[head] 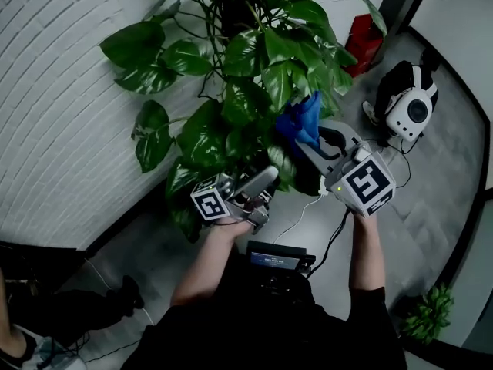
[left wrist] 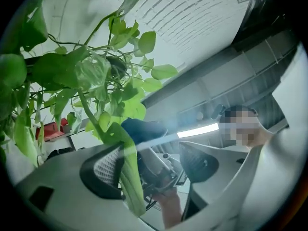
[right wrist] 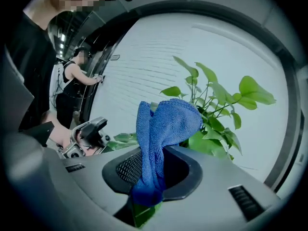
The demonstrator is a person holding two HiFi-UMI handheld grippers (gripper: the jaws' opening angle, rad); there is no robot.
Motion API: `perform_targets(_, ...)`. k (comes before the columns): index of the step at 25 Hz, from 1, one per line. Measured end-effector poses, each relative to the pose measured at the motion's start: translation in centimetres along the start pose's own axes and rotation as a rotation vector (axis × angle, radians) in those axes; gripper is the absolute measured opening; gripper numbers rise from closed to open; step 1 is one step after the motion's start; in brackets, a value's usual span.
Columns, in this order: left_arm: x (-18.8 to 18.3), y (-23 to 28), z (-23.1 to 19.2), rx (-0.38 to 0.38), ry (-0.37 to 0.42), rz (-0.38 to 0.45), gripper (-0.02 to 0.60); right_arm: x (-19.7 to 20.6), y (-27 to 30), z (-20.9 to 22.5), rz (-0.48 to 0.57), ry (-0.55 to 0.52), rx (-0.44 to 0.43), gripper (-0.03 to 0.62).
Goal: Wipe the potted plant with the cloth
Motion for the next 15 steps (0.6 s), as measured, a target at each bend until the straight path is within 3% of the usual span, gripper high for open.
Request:
perform_targets(4,-0.3,0.1,0.5,0.037,-0.015,-0.009,0.353,0.3,0.5,-1.7,-0.012,0.052,-0.080,0.107)
perform_targets(10,-0.4,-0.1,0.5,0.046,-0.030,-0.010,0.353,0.6,-0.7,-3.6,0.078,0.222,-0.210,0.107)
perform_targets(15,-0.3,-0.2,0.3,0.040,-0.024,-0.021,0.354,1.1,-1.7,-5.3,0.134,0.281,-0.336,0.107)
Point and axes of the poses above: the fingertips, and each gripper's own axes: y forward along the fingers, z to its right, x out of its underside, the point moved 3 cm from there along -y, backward along the fingers, and after that the axes turned 3 degrees about -y, right-handed, at the moved point
